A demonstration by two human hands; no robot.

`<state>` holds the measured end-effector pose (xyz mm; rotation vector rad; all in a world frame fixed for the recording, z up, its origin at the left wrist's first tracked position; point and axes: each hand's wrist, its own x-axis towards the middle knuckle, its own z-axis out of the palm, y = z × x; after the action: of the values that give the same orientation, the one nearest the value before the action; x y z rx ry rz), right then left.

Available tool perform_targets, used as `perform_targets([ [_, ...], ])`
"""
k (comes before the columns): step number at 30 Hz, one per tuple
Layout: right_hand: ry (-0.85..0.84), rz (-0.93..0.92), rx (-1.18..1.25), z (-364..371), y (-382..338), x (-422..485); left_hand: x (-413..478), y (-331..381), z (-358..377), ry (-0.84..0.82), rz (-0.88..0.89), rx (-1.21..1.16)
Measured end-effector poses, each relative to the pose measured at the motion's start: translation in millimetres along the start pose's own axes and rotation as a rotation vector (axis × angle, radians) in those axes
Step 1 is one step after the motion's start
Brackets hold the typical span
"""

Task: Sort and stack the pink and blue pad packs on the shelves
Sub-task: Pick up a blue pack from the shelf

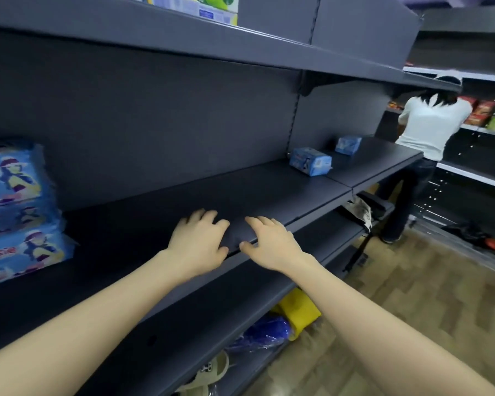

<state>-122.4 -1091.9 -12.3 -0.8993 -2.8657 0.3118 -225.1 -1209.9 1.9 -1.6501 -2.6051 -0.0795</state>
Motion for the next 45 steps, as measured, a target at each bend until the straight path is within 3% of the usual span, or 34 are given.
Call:
perform_targets([
  [30,0.015,0.237,0.079,-62,295,-9,177,263,35,0.005,0.281,-0.067],
  [45,0.055,0.271,0.08,-76,336,40,250,281,29,0.042,0.338,-0.082],
])
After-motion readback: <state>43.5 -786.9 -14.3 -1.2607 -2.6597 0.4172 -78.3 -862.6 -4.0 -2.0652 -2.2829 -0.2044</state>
